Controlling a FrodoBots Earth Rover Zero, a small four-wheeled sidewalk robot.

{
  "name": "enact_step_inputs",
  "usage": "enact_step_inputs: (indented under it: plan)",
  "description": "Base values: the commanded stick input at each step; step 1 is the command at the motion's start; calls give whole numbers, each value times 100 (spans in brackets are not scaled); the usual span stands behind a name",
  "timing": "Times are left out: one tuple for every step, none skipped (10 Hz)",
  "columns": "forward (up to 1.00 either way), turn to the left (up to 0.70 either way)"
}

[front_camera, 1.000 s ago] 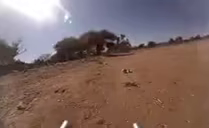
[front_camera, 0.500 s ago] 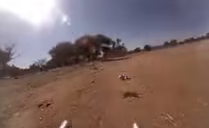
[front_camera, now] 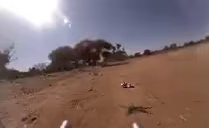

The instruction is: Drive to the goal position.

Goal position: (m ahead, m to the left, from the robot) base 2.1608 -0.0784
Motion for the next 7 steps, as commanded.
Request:
enact_step_inputs:
  plan:
    - [70, 13]
    - [70, 9]
    - [70, 4]
    - [70, 0]
    - [70, 0]
    - [70, 0]
    - [70, 0]
